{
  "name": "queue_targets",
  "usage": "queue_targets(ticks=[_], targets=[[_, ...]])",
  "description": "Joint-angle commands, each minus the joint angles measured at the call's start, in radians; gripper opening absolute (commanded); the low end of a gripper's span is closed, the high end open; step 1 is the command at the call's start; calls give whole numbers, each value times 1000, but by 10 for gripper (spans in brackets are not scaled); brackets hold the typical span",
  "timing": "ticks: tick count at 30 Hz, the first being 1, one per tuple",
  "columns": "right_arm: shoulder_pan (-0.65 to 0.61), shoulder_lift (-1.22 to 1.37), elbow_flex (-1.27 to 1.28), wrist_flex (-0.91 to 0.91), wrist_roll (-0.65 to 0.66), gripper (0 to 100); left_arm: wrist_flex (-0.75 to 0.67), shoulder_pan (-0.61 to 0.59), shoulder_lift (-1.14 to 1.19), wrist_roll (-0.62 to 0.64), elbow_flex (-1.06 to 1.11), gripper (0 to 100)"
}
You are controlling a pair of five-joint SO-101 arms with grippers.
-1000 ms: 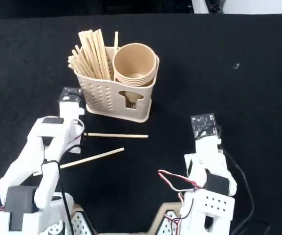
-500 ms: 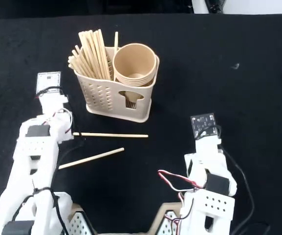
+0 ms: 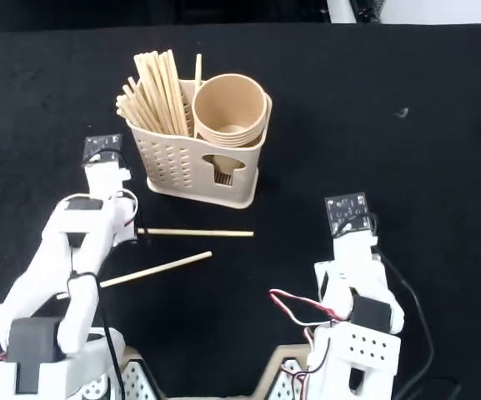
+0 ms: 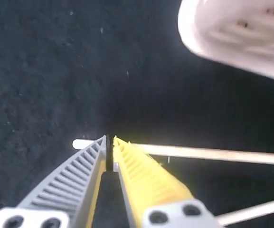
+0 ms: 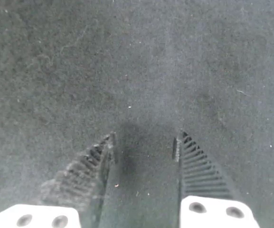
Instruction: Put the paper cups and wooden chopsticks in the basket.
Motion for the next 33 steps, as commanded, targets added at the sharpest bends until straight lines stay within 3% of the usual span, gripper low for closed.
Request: queue_targets(ticks=[1,10,18,23,28,33], targets=[[17,1,-5,-18,5,198,87,13,25,-71,-38,30],[17,1,-5,-18,5,199,166,13,-152,-91,-48,30],[17,1,-5,-18,5,199,-103,27,-227,21,24,30],[17,1,-5,-18,5,198,-120,47,-54,-5,10,30],[17,1,-5,-18,5,198,63,41,104,-12,-116,30],[17,1,-5,-18,5,198,190,48,101,-55,-147,30]])
